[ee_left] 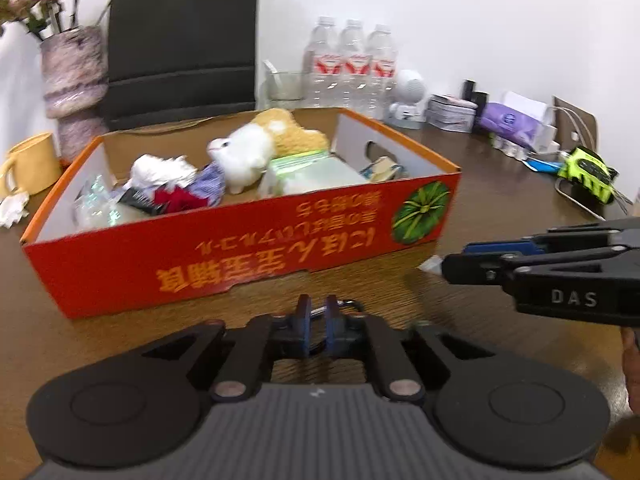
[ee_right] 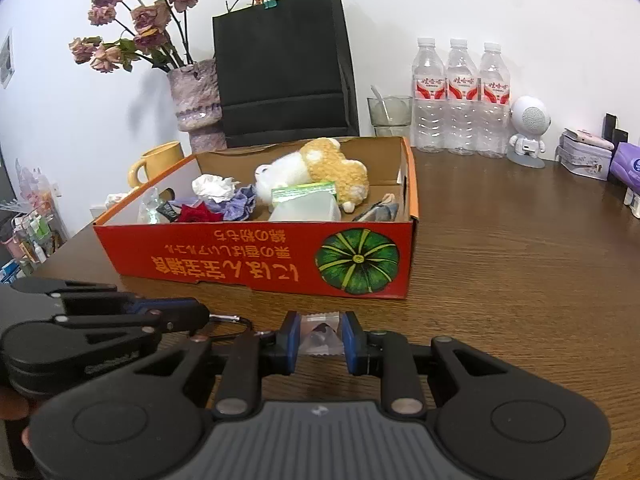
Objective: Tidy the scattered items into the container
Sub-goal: 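Grasp the black carabiner with the left tool, then carry the carabiner with the left tool while the right carries the packet over the box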
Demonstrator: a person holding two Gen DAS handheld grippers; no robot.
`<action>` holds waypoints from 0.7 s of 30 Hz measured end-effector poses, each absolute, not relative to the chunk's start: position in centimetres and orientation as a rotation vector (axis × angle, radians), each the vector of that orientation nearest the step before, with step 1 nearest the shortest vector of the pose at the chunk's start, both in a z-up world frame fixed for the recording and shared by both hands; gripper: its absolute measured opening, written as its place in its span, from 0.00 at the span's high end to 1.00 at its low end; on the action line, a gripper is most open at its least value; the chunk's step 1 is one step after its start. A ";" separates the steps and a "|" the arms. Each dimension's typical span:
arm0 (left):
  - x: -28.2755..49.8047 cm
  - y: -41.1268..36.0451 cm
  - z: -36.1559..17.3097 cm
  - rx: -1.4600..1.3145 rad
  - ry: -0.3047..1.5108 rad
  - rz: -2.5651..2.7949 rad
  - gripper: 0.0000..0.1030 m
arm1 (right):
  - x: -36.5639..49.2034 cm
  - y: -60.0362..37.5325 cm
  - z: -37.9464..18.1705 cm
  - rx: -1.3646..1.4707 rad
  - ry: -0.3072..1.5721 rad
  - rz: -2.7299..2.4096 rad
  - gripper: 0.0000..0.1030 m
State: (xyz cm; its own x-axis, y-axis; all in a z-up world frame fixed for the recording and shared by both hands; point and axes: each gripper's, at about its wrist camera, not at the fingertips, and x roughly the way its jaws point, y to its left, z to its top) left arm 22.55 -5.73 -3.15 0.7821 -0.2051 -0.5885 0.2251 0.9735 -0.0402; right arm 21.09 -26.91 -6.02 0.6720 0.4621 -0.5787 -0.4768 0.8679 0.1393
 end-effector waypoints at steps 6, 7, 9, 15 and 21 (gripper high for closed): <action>23.7 -7.5 -4.3 0.163 0.666 -0.271 0.45 | 21.2 -27.3 -6.2 -0.020 0.647 0.520 0.79; 23.8 -7.4 -4.4 0.158 0.657 -0.273 0.46 | 21.2 -27.4 -6.2 -0.019 0.648 0.520 0.79; 24.0 -6.8 -4.3 0.116 0.674 -0.302 0.67 | 21.2 -27.3 -6.2 -0.021 0.649 0.521 0.79; 23.2 -6.2 -4.4 0.110 0.660 -0.285 0.74 | 21.3 -27.1 -6.3 -0.026 0.656 0.523 0.79; 22.8 -5.7 -3.9 0.096 0.639 -0.286 0.95 | 21.3 -26.9 -6.2 -0.025 0.653 0.526 0.79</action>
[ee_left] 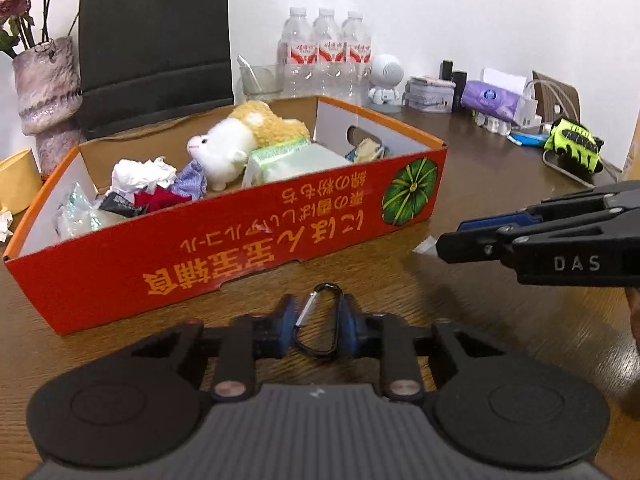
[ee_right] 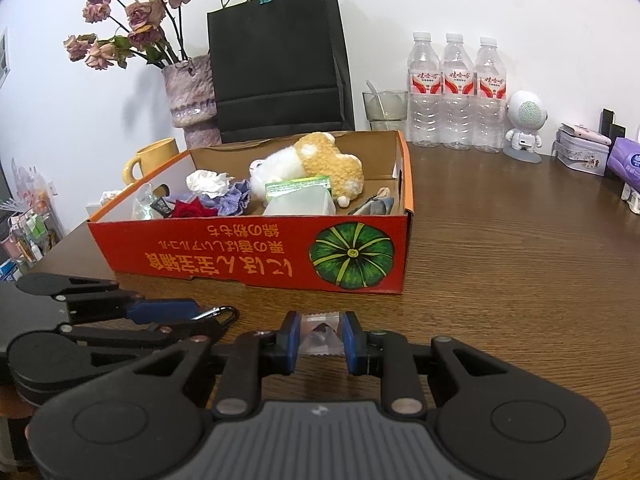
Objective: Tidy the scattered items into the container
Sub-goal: 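Carry the carabiner with the left tool while the right carries the packet over the box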
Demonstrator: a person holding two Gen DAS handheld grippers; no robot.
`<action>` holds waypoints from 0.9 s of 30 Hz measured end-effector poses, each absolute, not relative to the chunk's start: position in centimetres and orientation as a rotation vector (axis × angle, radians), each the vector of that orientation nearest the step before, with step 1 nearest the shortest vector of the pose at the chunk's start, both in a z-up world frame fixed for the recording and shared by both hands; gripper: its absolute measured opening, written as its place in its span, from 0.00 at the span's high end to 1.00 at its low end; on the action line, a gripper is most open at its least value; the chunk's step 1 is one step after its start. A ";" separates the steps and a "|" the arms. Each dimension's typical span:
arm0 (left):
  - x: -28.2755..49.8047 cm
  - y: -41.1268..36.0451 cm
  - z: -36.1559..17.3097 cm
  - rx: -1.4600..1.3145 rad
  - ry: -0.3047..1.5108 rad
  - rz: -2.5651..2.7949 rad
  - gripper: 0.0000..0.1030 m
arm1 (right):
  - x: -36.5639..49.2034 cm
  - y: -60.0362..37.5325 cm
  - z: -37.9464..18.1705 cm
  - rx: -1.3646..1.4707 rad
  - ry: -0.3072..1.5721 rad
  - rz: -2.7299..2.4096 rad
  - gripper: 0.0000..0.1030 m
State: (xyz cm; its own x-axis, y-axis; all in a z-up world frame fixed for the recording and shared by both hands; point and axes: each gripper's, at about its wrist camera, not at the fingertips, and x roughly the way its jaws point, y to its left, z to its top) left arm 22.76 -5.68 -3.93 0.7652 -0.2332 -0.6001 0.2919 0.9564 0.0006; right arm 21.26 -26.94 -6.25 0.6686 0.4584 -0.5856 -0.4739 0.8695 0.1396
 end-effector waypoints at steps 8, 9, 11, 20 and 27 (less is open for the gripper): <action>21.8 -5.0 -2.7 0.077 0.602 -0.293 0.97 | 20.7 -26.0 -5.6 -0.034 0.626 0.534 0.79; 21.9 -4.9 -2.7 0.064 0.610 -0.299 0.96 | 20.8 -25.9 -5.6 -0.034 0.629 0.534 0.79; 22.3 -4.7 -2.8 0.039 0.631 -0.331 0.94 | 20.7 -26.0 -5.7 -0.034 0.634 0.531 0.79; 22.8 -5.8 -4.6 0.142 0.661 -0.332 0.51 | 20.6 -26.7 -6.3 -0.038 0.647 0.524 0.79; 22.8 -5.4 -4.5 0.122 0.651 -0.323 0.74 | 20.7 -26.4 -6.6 -0.041 0.655 0.532 0.79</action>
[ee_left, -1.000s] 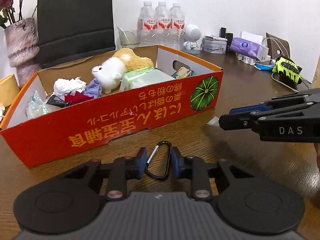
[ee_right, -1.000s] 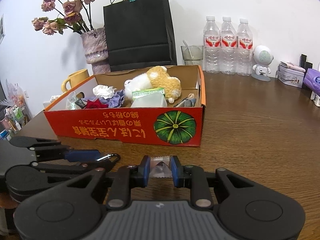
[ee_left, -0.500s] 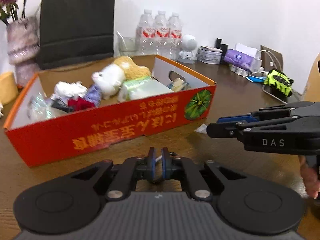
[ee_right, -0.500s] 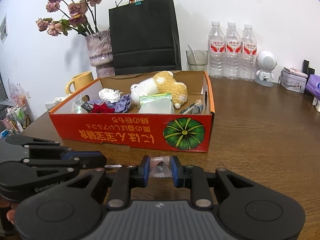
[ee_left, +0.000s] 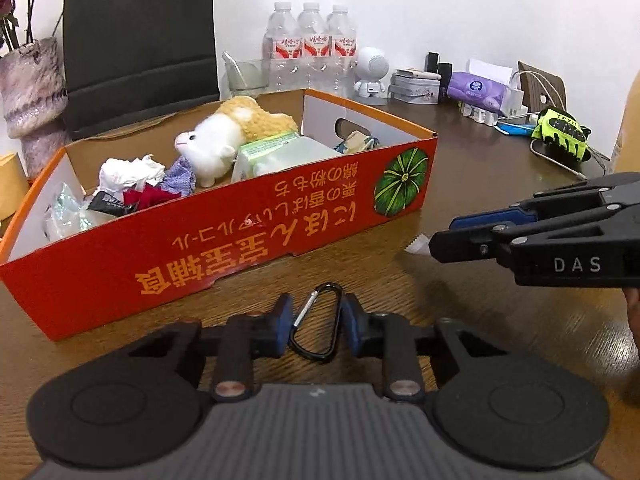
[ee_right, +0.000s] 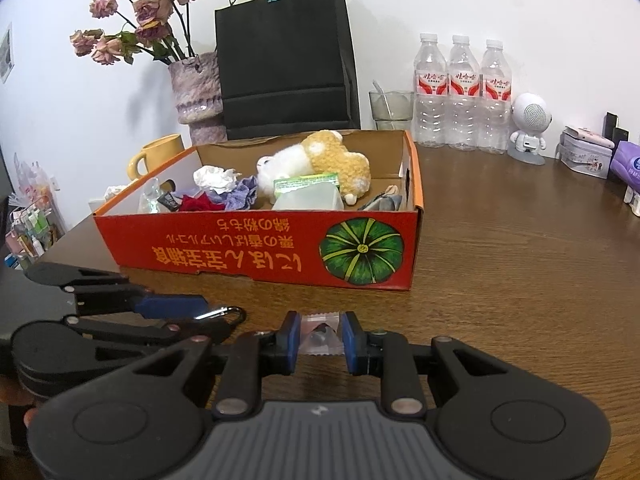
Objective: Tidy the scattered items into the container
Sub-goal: 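Carry the carabiner with the left tool while the right carries the packet over the box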
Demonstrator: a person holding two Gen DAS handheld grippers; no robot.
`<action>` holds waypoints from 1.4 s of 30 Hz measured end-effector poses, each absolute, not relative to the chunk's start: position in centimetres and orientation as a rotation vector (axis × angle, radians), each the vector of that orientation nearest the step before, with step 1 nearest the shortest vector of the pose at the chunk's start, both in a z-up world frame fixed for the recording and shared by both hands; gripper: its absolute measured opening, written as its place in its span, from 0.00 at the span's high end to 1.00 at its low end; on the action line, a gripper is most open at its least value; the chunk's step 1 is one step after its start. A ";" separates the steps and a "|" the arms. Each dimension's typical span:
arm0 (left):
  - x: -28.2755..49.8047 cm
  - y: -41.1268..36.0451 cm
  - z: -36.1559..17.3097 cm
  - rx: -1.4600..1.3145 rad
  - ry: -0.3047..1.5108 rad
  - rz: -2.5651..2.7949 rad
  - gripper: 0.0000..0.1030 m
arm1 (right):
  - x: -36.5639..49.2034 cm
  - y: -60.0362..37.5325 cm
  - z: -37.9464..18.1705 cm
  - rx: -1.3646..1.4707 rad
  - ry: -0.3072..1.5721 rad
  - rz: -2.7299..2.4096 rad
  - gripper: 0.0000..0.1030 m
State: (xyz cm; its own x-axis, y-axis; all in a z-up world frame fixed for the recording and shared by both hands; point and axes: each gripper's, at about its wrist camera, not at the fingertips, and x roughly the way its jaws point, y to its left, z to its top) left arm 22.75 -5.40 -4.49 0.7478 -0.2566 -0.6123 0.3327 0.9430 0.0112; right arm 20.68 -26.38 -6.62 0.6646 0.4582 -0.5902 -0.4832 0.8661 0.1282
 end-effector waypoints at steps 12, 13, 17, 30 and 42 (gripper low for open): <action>22.3 -5.6 -4.2 0.118 0.631 -0.280 0.94 | 20.7 -25.2 -6.7 -0.050 0.658 0.537 0.79; 22.4 -5.6 -4.2 0.104 0.636 -0.286 0.95 | 20.7 -25.1 -6.7 -0.053 0.659 0.539 0.79; 22.4 -5.8 -4.5 0.123 0.643 -0.274 0.95 | 20.7 -24.8 -6.9 -0.063 0.667 0.537 0.79; 23.0 -5.3 -4.4 0.057 0.668 -0.264 0.90 | 20.6 -24.9 -7.5 -0.077 0.678 0.539 0.79; 20.8 -6.0 -2.6 0.114 0.531 -0.238 0.95 | 20.0 -25.3 -6.6 -0.056 0.643 0.556 0.79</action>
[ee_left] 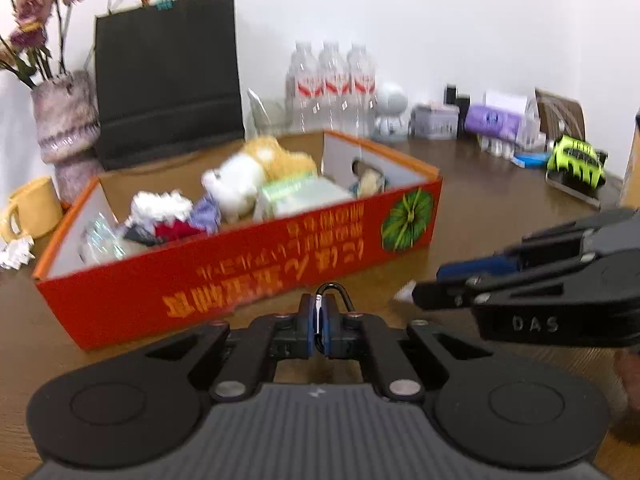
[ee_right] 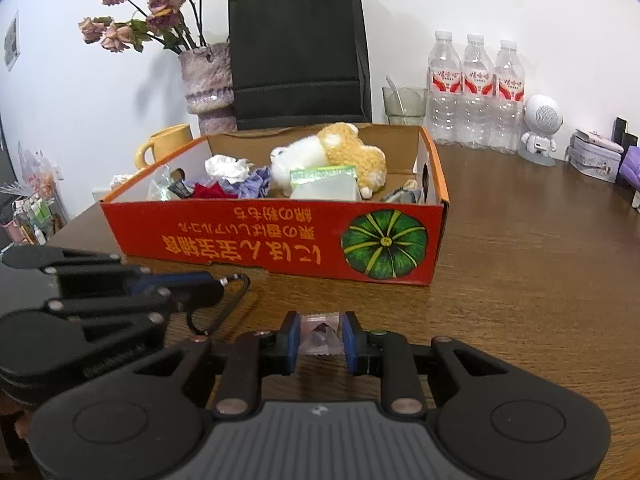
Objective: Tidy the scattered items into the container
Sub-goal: 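Carry the carabiner with the left tool while the right carries the packet over the box, then drop the carabiner and packet into the box by opening both tools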
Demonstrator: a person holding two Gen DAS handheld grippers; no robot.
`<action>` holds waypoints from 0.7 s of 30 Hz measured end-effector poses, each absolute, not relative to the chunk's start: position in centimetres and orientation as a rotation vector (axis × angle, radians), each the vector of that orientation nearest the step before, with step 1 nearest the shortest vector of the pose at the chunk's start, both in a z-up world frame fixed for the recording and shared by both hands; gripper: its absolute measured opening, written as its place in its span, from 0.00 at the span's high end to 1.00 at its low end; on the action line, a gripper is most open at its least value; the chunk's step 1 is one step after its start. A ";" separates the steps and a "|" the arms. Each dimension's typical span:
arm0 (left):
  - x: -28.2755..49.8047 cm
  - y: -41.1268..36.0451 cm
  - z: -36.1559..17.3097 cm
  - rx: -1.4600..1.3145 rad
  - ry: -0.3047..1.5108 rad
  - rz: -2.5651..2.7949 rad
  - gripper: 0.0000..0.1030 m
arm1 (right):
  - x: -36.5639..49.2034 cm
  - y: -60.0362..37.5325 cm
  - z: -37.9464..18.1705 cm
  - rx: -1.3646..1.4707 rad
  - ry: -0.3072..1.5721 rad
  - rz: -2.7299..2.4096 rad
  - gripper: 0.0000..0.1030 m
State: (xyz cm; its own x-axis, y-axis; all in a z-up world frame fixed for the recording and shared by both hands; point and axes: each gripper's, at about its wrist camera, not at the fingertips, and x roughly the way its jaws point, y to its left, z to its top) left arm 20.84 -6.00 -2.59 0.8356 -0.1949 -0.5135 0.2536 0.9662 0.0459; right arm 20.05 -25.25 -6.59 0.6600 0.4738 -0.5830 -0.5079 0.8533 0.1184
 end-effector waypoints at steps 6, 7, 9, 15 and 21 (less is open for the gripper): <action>20.4 -4.2 2.1 0.070 0.418 -0.222 0.95 | 19.7 -25.0 -2.3 -0.025 0.546 0.620 0.79; 20.7 -3.7 3.0 0.060 0.399 -0.218 0.95 | 19.9 -24.6 -1.2 -0.039 0.519 0.620 0.79; 21.6 -2.7 4.6 0.042 0.371 -0.194 0.95 | 20.7 -23.6 0.3 -0.065 0.478 0.612 0.79; 26.3 0.4 5.4 -0.064 0.377 -0.119 0.95 | 25.6 -19.7 1.7 -0.079 0.464 0.574 0.79; 29.6 2.3 2.9 -0.095 0.449 -0.097 0.95 | 29.4 -17.3 -0.3 -0.083 0.514 0.536 0.79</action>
